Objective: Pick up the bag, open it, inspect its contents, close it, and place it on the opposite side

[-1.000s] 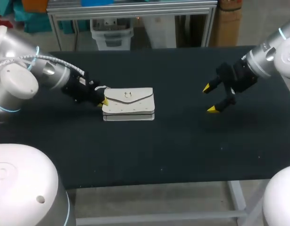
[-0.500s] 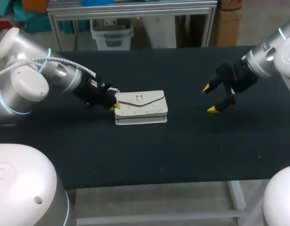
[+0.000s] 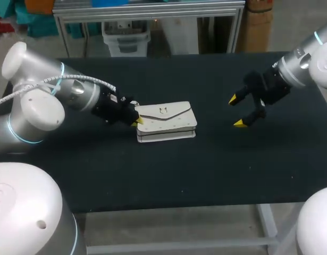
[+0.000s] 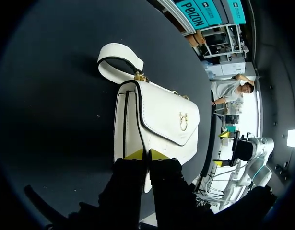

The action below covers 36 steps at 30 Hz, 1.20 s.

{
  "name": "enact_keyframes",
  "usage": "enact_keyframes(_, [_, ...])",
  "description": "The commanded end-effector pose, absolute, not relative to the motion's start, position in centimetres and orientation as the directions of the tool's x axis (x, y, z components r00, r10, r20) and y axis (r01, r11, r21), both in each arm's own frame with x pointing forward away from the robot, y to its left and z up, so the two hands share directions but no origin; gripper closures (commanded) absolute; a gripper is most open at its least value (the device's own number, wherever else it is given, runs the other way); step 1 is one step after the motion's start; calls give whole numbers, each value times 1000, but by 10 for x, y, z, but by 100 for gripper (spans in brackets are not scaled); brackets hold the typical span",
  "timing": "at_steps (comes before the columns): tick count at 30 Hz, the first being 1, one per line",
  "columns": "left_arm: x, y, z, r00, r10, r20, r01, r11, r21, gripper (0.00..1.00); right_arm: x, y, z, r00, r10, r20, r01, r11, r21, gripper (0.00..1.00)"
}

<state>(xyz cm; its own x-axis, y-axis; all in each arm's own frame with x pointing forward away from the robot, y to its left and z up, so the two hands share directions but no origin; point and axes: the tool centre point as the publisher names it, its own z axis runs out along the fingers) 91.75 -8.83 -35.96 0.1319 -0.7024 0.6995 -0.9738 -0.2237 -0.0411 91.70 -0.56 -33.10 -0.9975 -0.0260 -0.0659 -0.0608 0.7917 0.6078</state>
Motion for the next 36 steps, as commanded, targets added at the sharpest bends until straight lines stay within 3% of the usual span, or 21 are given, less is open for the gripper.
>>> enact_keyframes(1, [923, -93, -362, 123, -701, 703, -976, -215, -43, 100, 917, -6, -331, -997, -26, -67, -61, 791, 609, 0])
enact_keyframes(9, [932, -89, -364, 100, -704, 703, -985, -170, -31, 100, 917, -6, -331, -997, -26, -67, -61, 791, 609, 0])
enact_keyframes(10, [934, -88, -365, 99, -705, 703, -986, -165, -27, 86, 917, -6, -331, -997, -26, -67, -61, 791, 609, 0])
enact_keyframes(11, [936, -87, -365, 100, -704, 703, -986, -165, -25, 57, 917, -6, -331, -997, -26, -67, -61, 791, 609, 0])
enact_keyframes(12, [937, -85, -364, 102, -703, 704, -987, -162, -19, 19, 917, -6, -331, -997, -26, -67, -61, 791, 609, 0])
enact_keyframes(13, [939, -82, -363, 103, -701, 705, -987, -162, -17, 0, 917, -6, -331, -997, -26, -67, -61, 791, 609, 0])
enact_keyframes(23, [941, -34, -327, 84, -724, 684, -982, -176, -66, 0, 917, -6, -331, -997, -26, -67, -61, 791, 609, 0])
enact_keyframes(30, [947, -13, -307, 19, -800, 600, -993, -87, -85, 0, 917, -6, -331, -997, -26, -67, -61, 791, 609, 0])
enact_keyframes(36, [952, -8, -303, -126, -830, 544, -991, 78, -111, 0, 917, -6, -331, -997, -26, -67, -61, 791, 609, 0])
